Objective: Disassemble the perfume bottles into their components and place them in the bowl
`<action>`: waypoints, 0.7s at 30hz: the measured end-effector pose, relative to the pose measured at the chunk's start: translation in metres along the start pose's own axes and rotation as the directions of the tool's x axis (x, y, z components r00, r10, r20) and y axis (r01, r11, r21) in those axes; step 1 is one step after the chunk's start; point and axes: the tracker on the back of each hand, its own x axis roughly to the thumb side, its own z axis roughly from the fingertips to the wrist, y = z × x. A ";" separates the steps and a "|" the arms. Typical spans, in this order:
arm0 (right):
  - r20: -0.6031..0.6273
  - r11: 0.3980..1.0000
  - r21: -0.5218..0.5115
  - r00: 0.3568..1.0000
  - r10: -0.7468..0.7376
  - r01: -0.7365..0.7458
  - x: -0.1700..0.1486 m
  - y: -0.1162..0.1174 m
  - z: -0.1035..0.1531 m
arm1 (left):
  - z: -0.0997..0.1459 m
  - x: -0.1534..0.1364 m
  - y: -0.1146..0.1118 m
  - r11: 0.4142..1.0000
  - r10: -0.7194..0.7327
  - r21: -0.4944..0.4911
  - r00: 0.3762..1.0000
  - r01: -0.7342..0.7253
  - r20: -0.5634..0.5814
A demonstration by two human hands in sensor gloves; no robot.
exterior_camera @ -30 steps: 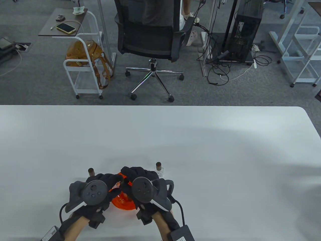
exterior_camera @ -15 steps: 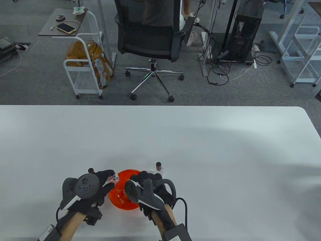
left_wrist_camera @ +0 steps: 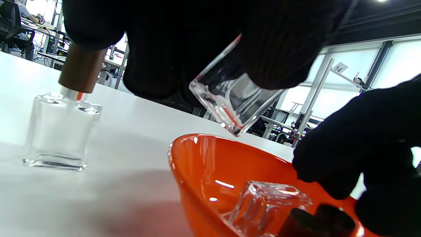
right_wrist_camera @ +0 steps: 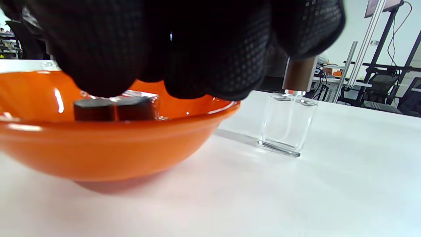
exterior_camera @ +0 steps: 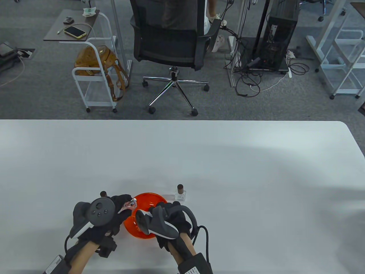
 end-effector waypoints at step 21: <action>-0.002 0.838 -0.280 0.872 -0.489 0.469 -0.014 -0.024 0.007 | 0.004 0.024 -0.010 0.997 -0.071 -0.016 0.987 0.074 0.145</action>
